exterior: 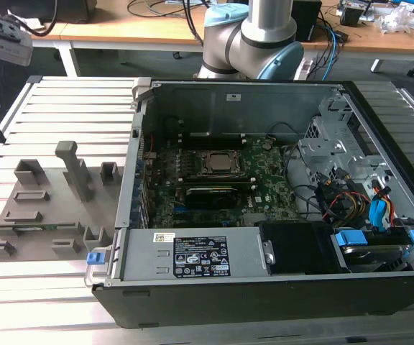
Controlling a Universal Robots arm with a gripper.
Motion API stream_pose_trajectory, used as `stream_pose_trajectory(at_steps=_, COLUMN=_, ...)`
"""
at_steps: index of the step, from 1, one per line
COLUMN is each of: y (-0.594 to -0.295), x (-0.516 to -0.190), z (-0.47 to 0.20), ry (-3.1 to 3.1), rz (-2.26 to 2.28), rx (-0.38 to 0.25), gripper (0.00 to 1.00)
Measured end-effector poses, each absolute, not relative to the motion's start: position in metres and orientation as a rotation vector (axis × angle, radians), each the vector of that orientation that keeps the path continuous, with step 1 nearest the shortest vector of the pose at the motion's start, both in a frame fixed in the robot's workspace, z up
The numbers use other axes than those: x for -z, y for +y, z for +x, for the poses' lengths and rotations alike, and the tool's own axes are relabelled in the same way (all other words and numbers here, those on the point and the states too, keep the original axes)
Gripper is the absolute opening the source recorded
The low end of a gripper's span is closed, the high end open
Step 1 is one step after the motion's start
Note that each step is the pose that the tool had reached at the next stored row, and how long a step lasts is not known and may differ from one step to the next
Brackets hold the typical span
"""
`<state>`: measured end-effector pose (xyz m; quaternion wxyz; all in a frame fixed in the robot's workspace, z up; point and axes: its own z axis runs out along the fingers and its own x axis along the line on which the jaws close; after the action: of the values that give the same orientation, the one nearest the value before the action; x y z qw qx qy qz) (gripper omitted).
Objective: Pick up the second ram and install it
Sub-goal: 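Pick up the second ram and move it above second insertion slot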
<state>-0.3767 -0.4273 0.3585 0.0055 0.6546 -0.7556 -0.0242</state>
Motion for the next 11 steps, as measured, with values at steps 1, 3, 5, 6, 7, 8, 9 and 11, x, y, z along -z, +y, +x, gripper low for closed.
stream_pose_trajectory(at_steps=1, y=-0.427, x=-0.357, z=-0.377, ry=-2.365, rz=2.049, rx=0.076, gripper=0.30)
stream_pose_trajectory(at_steps=3, y=-0.427, x=-0.355, z=-0.377, ry=-2.365, rz=2.049, rx=0.076, gripper=0.30)
stream_pose_trajectory(at_steps=5, y=-0.427, x=-0.353, z=-0.377, ry=-2.365, rz=2.049, rx=0.076, gripper=0.30)
stream_pose_trajectory(at_steps=6, y=-0.427, x=-0.352, z=-0.377, ry=-2.365, rz=2.049, rx=0.076, gripper=0.30)
stream_pose_trajectory(at_steps=7, y=-0.427, x=-0.351, z=-0.377, ry=-2.365, rz=2.049, rx=0.076, gripper=0.30)
stream_pose_trajectory(at_steps=8, y=-0.427, x=-0.350, z=-0.377, ry=-2.365, rz=2.049, rx=0.076, gripper=0.30)
stream_pose_trajectory(at_steps=9, y=-0.427, x=-0.349, z=-0.377, ry=-2.365, rz=2.049, rx=0.076, gripper=0.30)
stream_pose_trajectory(at_steps=11, y=-0.427, x=-0.346, z=-0.377, ry=-2.365, rz=2.049, rx=0.076, gripper=0.30)
